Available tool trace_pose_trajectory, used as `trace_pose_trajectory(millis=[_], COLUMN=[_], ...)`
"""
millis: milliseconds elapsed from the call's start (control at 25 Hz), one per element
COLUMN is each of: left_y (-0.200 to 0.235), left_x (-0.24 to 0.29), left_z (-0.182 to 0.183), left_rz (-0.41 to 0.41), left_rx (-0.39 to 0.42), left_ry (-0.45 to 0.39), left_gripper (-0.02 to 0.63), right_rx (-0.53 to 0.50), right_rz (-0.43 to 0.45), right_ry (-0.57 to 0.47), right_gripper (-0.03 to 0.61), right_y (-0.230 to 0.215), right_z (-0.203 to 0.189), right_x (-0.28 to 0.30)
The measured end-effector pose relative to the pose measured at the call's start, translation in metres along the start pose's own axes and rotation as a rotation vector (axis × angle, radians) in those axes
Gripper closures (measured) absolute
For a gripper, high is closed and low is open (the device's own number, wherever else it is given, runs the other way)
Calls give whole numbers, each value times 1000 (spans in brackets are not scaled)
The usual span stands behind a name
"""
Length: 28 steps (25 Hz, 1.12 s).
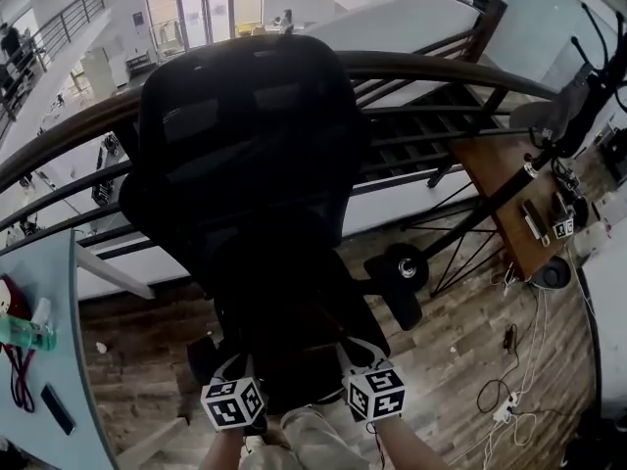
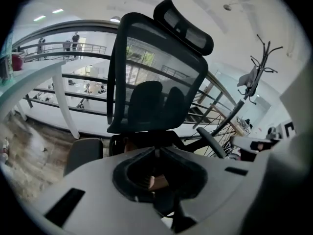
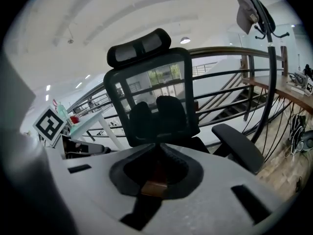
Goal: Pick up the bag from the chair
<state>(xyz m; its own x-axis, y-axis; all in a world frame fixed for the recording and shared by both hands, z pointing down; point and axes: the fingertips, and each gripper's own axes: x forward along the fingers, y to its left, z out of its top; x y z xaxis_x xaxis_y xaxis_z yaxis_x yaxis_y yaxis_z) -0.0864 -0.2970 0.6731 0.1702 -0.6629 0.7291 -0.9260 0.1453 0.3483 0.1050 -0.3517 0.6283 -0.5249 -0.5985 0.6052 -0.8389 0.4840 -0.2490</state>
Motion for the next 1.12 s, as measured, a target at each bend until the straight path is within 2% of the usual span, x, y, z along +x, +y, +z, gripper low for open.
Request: trace_pose_trajectory(millis=[160,240,280,320,440,600,800,960,1120], left_y=[11,16,17,18,30,50,79,85,86], left_x=[27,43,52,61,85,118,144,160,176], left_z=[-12,-20,-24,-28,-39,-56,-62,-69,-81], left_rz=[61,65,56,50,86,151,213,216,200], left_rx=[-23,-26,-23,-18,12,55,-9,-24,-8], left_ry=[25,40,49,59,81,147,167,199,246], left_gripper=[606,594,528,423,341,309,293,288,288], right_rx=[5,0,-2,-5,-25,-41,-62,-87,-120], right_rz=[33,39,40,37,21,-1,-16,-13,-14], right_ry=[43,70,84,97,133,177,252,302,363], right_gripper=[569,500,477,474,463,462,445,434,408], right_y=[-16,-23,-26,-29,-42,-61,-76,-88,-102], right_z=[-19,-30,-36,-41,-56,-75,-105,-121,-138], right_x=[31,48,56,64,87,116,151,175,196])
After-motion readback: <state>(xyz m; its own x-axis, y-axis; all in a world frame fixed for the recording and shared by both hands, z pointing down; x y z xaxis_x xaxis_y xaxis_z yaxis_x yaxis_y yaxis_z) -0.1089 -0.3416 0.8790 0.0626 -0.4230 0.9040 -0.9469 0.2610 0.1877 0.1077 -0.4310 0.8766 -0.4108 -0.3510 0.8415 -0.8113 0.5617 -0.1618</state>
